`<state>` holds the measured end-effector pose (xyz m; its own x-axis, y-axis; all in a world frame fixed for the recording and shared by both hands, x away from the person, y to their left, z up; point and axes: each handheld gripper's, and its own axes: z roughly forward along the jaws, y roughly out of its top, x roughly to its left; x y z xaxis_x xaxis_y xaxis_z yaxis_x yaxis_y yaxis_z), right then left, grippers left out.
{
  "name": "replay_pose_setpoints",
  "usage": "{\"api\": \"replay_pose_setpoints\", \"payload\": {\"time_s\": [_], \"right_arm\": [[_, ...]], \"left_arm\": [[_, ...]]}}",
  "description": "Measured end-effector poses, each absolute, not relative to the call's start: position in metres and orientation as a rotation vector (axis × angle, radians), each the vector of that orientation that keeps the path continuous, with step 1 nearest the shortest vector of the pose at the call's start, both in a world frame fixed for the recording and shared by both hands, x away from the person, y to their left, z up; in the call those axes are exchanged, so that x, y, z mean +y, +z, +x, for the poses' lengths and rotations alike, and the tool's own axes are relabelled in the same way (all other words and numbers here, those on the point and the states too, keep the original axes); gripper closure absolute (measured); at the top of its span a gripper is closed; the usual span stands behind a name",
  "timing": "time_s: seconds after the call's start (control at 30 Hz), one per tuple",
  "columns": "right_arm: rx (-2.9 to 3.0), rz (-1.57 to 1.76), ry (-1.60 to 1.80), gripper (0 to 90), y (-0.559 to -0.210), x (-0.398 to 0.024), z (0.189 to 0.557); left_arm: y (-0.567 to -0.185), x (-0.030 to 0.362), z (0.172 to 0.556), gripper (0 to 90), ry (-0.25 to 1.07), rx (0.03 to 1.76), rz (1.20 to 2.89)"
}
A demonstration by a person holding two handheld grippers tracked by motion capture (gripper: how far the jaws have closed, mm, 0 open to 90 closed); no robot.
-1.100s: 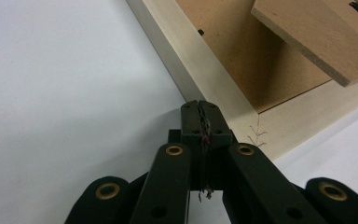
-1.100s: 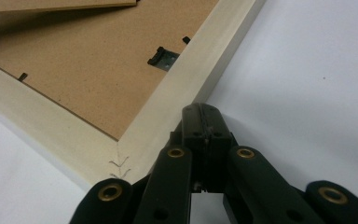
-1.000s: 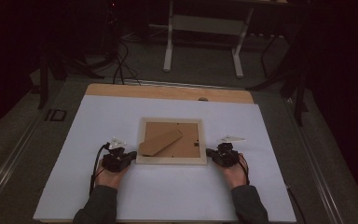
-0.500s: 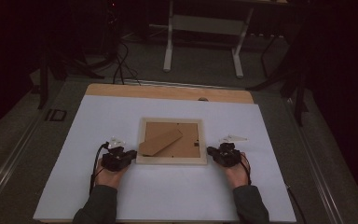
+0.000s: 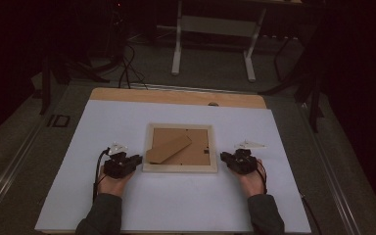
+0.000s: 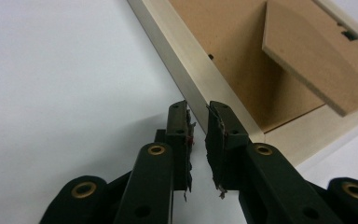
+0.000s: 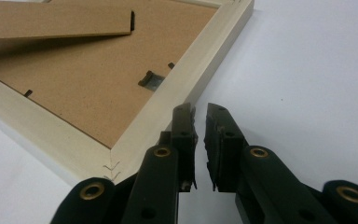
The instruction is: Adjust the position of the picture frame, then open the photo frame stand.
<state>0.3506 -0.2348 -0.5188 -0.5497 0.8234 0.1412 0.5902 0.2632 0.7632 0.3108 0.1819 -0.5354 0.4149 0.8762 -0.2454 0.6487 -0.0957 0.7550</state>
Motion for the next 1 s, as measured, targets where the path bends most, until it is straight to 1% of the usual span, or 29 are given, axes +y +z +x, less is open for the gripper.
{"api": "replay_pose_setpoints", "payload": {"time_s": [0.13, 0.33, 0.6, 0.77, 1.0], "right_arm": [[2.245, 1.295, 1.172, 80.1, -0.517, -0.236, 0.350], [2.241, 1.285, 1.168, 79.2, -0.516, -0.235, 0.350], [2.235, 1.288, 1.176, 78.4, -0.515, -0.237, 0.349], [2.231, 1.285, 1.182, 76.5, -0.515, -0.236, 0.349], [2.222, 1.282, 1.189, 73.7, -0.514, -0.236, 0.348]], "left_arm": [[-0.527, 0.186, 0.310, 77.7, 0.351, 1.282, 1.807], [-0.520, 0.194, 0.308, 76.8, 0.366, 1.284, 1.767], [-0.512, 0.194, 0.306, 73.9, 0.390, 1.256, 1.779], [-0.507, 0.197, 0.305, 69.9, 0.400, 1.254, 1.759], [-0.502, 0.201, 0.305, 61.9, 0.381, 1.253, 1.733]]}}
